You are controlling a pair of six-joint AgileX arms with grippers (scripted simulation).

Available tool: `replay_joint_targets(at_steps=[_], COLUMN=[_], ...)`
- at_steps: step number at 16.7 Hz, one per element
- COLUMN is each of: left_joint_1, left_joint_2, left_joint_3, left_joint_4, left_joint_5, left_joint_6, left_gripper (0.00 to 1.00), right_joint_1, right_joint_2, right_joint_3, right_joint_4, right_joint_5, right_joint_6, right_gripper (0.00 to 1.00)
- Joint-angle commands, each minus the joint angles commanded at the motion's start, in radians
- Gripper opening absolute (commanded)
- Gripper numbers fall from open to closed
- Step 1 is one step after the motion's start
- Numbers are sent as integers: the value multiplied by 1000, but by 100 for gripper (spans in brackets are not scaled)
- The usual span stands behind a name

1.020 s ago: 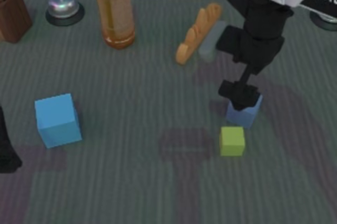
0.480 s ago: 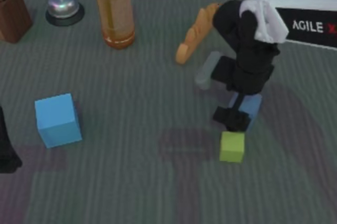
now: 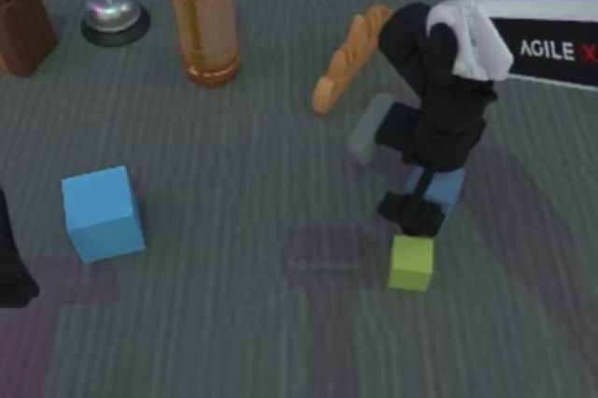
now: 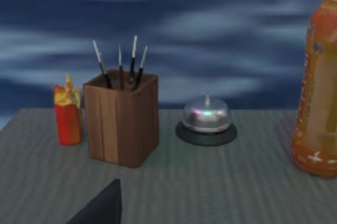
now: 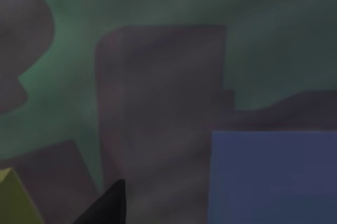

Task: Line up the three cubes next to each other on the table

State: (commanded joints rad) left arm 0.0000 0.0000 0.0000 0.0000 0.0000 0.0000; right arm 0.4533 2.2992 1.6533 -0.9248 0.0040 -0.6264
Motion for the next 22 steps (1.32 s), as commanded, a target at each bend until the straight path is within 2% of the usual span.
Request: replay_joint_targets(at_steps=[11,19,22], left_joint_1=[0,0,0], left_joint_2=[0,0,0], left_joint_3=[0,0,0], left_joint_4=[0,0,0], left_joint_5=[0,0,0], left_joint_6=[0,0,0], left_gripper=[100,100,100], right_joint_1=[0,0,3], right_joint_2=[0,0,-28], right_joint_3=[0,0,17], right_joint_4=[0,0,-31], right_joint_5=[0,0,-10], right_joint_6=[0,0,9], right_gripper=[2,0,0])
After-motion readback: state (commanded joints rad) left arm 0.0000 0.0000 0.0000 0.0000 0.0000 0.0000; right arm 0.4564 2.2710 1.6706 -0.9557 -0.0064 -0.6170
